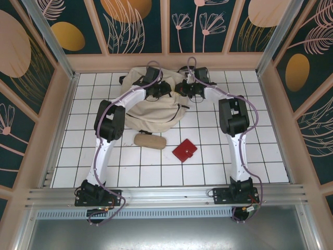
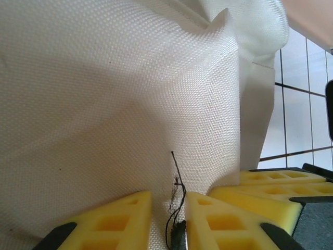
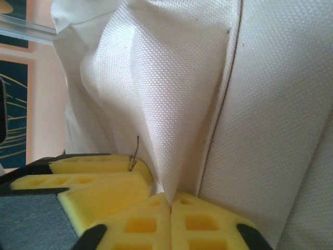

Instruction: Pack books, pencil case, and school supplies into a backpack

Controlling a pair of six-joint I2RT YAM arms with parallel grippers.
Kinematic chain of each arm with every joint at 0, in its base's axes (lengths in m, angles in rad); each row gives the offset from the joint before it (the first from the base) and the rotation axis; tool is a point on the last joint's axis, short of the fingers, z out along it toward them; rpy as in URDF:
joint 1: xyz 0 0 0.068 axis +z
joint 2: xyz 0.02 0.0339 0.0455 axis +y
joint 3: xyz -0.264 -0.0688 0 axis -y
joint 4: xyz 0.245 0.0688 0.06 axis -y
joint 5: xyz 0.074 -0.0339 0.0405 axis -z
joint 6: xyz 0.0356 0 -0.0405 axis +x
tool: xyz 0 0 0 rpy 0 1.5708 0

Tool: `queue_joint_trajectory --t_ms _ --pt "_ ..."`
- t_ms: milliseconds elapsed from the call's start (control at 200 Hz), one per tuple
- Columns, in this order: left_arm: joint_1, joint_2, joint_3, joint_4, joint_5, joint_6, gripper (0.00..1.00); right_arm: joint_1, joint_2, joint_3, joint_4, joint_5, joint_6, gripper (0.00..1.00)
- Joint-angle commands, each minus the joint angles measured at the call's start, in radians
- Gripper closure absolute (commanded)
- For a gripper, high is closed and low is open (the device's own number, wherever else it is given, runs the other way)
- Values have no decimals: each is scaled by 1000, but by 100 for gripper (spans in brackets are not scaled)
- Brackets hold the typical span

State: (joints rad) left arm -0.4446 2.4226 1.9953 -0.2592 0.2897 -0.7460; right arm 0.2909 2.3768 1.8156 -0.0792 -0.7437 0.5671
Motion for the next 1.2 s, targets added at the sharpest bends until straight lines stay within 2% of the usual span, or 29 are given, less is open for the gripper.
queue_joint_trajectory --t_ms 0,225,435,550,676,811,1076,1191 --pt "1 -14 -55 7 52 -13 82 5 -32 -26 79 -51 34 100" --pt "14 -55 -126 126 149 -51 83 6 -37 -38 84 -68 39 100" --pt "14 -50 -138 138 189 -64 78 7 -46 -41 95 -75 47 100" --pt "14 -54 -162 149 196 -61 84 8 -55 -43 97 -79 46 100" --pt "14 -68 -165 140 161 -43 100 9 -69 -50 82 -69 33 100" --pt "14 -124 -185 124 74 0 100 10 -115 -84 26 16 -17 100" --pt "41 -365 -391 93 -292 112 100 4 -208 -178 -80 208 -121 100" --pt "79 -430 -468 96 -343 125 100 3 -227 -201 -91 246 -133 100"
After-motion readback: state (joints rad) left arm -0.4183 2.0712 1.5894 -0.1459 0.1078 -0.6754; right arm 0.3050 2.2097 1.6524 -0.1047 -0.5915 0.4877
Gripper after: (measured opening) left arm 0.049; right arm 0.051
